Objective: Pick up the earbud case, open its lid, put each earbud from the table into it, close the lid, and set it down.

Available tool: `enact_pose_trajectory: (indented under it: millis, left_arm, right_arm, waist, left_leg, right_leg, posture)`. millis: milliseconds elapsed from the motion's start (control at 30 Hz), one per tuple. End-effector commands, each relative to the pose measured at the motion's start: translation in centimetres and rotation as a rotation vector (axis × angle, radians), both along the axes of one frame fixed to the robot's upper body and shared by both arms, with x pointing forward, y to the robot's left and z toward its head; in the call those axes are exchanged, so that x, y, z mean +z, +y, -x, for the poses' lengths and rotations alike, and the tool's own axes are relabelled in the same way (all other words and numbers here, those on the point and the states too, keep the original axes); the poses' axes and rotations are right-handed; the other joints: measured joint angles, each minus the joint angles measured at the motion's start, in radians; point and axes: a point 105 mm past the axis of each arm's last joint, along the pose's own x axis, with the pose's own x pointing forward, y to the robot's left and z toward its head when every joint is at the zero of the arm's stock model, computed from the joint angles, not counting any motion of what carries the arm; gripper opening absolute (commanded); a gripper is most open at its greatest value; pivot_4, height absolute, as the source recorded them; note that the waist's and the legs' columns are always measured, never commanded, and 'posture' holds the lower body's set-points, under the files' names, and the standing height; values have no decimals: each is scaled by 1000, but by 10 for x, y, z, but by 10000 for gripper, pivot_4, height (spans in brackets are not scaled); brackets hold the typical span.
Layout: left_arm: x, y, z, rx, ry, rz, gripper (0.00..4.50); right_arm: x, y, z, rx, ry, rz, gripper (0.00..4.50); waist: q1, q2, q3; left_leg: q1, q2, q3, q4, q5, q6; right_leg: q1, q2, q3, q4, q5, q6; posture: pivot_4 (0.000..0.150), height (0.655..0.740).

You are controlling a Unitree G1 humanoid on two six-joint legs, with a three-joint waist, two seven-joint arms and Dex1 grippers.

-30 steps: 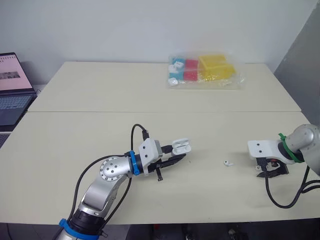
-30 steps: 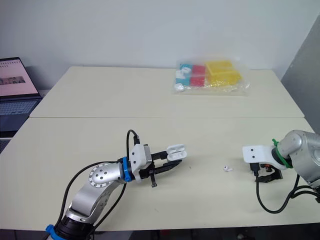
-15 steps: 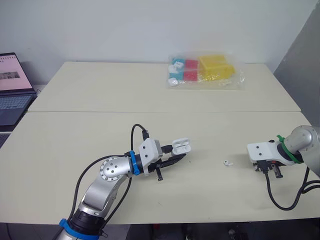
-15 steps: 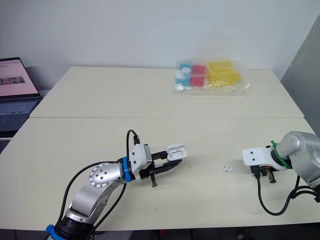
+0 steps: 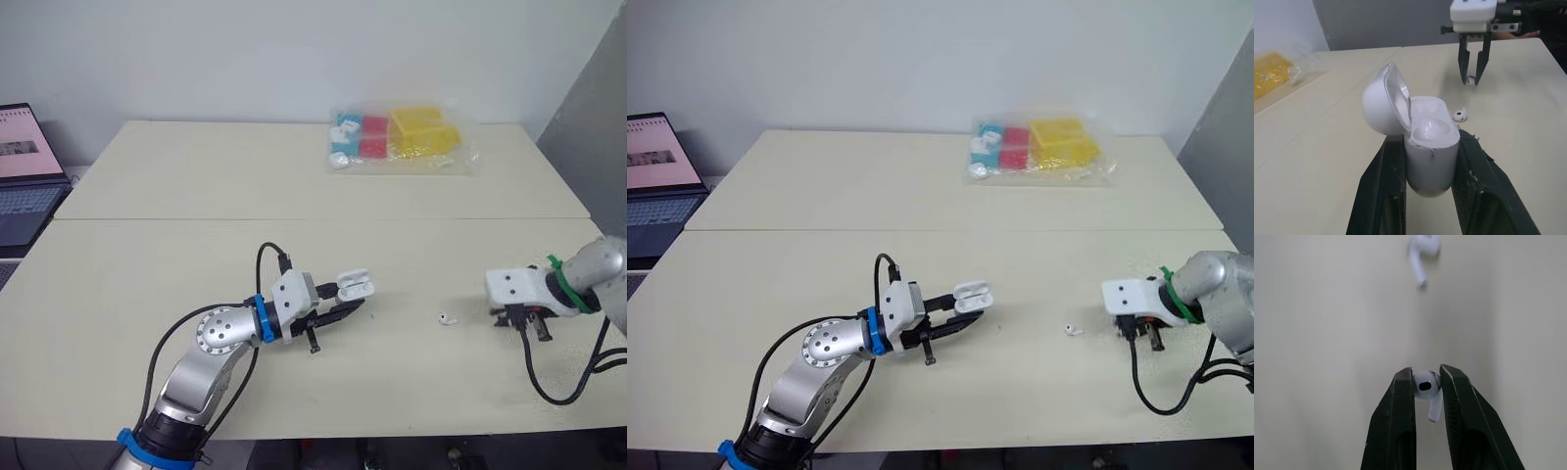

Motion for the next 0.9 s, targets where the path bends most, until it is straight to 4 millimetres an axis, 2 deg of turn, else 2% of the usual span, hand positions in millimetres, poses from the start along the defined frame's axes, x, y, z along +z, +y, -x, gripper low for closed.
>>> enact_pose_trajectory:
  millis: [33, 100, 233, 400, 567, 667, 767, 900]
  left_arm:
    - [16, 1, -3, 16, -14, 66, 8262]
    - [21, 0, -8, 36, -2, 99, 8262]
    - [35, 0, -17, 72, 9, 177, 8262]
    - [38, -2, -19, 67, 4, 179, 8262]
    - [39, -2, -21, 63, 1, 175, 8262]
    - [40, -2, -21, 59, -1, 171, 8262]
    - [41, -1, -22, 62, -2, 168, 8262]
    - [42, 0, -23, 63, -2, 166, 8262]
  right_arm:
    - [41, 32, 0, -12, -89, -223, 3711]
    - [66, 59, 1, -35, -136, -422, 3711]
    - [101, 101, 2, -31, -250, -771, 3711]
    - [123, 137, 8, -30, -347, -1139, 3711]
    - [117, 156, 10, -115, -353, -1290, 3711]
    - [106, 164, 11, -122, -349, -1302, 3711]
    - [95, 164, 9, -125, -354, -1285, 3711]
    - [91, 166, 9, -115, -377, -1294, 3711]
  waist:
    - [1, 0, 0]
    - [-3, 0, 0]
    - [0, -1, 0]
    - [2, -1, 0]
    - [2, -1, 0]
    - [2, -1, 0]
    - [2, -1, 0]
    - [1, -1, 0]
  left_leg:
    - [0, 0, 0, 0, 0, 0]
    - [0, 0, 0, 0, 0, 0]
    - [0, 0, -2, 1, 0, 0]
    - [-4, 0, -2, 0, 0, 0]
    - [-6, 0, -2, 1, 0, 0]
    - [-5, 0, -2, 1, 0, 0]
    - [-5, 0, -2, 1, 0, 0]
    - [-4, 0, -2, 1, 0, 0]
  right_leg:
    - [0, 0, -1, 0, 0, 0]
    - [0, 0, 0, 0, 0, 0]
    - [1, 0, -2, 1, 0, 0]
    - [-1, 0, -1, 0, 0, 1]
    - [-2, 0, -2, -1, 0, 1]
    - [-1, 0, -2, -1, 0, 1]
    - [-1, 0, -2, 0, 0, 1]
    - [-1, 0, -2, 0, 0, 1]
  posture:
    - [1500, 7354]
    - [1500, 7354]
    - [1500, 7354]
    - [1500, 7354]
    - [1500, 7354]
    - [1500, 7354]
    - [1500, 7354]
    - [1500, 7354]
